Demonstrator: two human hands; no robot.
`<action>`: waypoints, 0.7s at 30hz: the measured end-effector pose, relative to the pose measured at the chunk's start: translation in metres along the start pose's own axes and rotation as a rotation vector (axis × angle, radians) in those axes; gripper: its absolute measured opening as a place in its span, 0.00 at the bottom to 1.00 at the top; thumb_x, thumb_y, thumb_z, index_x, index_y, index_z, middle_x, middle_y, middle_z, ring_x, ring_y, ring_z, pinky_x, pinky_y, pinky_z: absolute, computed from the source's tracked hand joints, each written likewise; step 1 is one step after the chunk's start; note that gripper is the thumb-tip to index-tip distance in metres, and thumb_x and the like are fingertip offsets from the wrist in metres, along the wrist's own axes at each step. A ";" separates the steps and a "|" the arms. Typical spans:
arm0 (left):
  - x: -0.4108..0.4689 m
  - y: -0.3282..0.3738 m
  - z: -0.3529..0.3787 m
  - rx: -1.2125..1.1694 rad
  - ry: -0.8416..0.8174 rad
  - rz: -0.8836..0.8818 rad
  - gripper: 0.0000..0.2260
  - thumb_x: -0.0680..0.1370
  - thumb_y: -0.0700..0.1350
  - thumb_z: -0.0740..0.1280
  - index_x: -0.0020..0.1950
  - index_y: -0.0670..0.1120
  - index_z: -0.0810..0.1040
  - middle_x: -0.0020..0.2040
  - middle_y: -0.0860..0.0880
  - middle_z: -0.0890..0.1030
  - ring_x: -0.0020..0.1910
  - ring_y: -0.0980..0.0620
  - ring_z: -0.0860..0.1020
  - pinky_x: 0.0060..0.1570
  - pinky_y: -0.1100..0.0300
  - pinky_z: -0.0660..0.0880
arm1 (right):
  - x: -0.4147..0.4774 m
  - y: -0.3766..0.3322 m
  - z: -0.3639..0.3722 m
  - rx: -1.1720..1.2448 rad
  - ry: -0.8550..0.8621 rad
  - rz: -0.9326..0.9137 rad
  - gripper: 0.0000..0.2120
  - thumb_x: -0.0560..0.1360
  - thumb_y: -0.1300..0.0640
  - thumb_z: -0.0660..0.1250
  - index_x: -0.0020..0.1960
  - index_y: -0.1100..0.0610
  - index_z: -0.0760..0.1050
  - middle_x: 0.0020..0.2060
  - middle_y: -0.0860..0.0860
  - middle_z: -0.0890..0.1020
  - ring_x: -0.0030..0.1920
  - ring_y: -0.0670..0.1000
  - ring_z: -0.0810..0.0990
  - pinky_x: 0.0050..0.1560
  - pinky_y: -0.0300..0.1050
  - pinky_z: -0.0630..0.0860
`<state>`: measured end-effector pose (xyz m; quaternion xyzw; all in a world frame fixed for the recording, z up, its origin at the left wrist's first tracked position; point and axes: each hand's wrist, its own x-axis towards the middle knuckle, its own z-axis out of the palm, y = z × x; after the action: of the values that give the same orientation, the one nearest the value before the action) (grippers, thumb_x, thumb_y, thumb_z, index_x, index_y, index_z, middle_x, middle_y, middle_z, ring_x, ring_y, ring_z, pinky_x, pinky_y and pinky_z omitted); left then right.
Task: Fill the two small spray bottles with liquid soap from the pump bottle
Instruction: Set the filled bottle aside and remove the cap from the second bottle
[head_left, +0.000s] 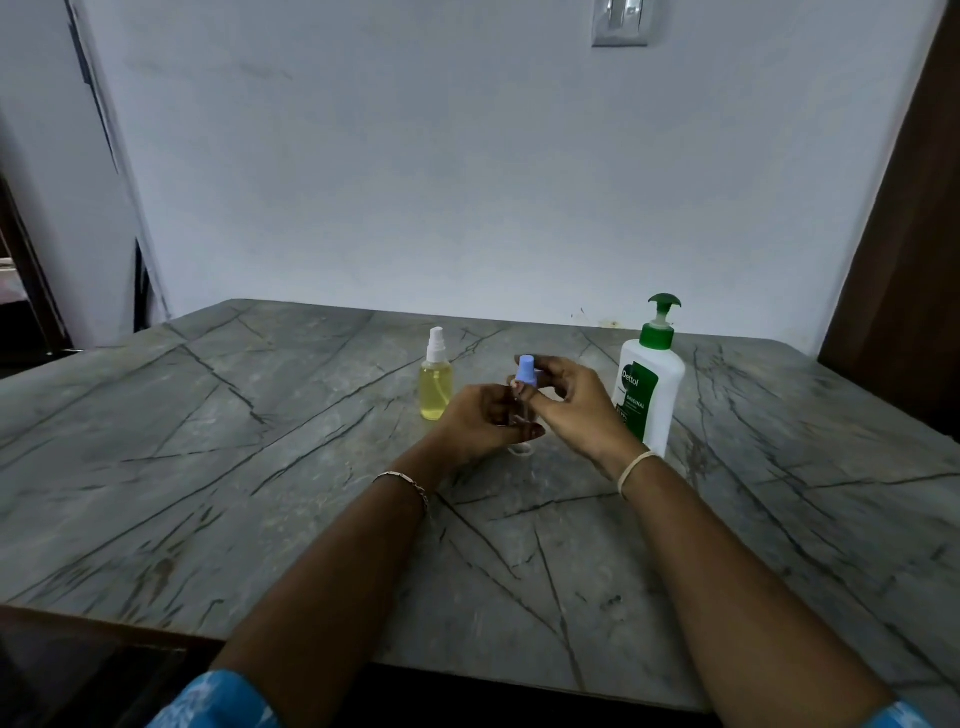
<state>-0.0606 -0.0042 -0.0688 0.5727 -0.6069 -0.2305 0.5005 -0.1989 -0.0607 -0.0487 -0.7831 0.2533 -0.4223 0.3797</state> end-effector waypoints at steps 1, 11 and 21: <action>0.000 0.000 0.001 0.010 0.006 0.011 0.12 0.70 0.37 0.75 0.51 0.44 0.80 0.42 0.50 0.84 0.42 0.56 0.82 0.50 0.58 0.80 | 0.000 0.001 0.003 0.011 0.005 -0.006 0.19 0.73 0.52 0.72 0.62 0.53 0.76 0.53 0.50 0.83 0.55 0.45 0.79 0.50 0.28 0.70; -0.002 0.000 0.002 0.035 0.025 -0.028 0.15 0.69 0.39 0.77 0.54 0.40 0.80 0.47 0.43 0.84 0.48 0.47 0.83 0.54 0.50 0.79 | 0.006 0.003 -0.005 0.005 0.103 0.021 0.15 0.67 0.57 0.77 0.51 0.58 0.79 0.39 0.44 0.80 0.40 0.39 0.76 0.41 0.31 0.70; -0.003 0.000 0.007 0.234 0.072 0.073 0.10 0.69 0.46 0.73 0.49 0.49 0.78 0.42 0.48 0.83 0.44 0.47 0.82 0.48 0.44 0.79 | 0.004 0.000 0.009 0.024 0.049 -0.041 0.09 0.73 0.57 0.72 0.53 0.55 0.79 0.48 0.48 0.83 0.51 0.44 0.79 0.44 0.28 0.70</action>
<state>-0.0668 -0.0033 -0.0729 0.6124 -0.6320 -0.1191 0.4598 -0.1890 -0.0604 -0.0497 -0.7730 0.2414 -0.4521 0.3740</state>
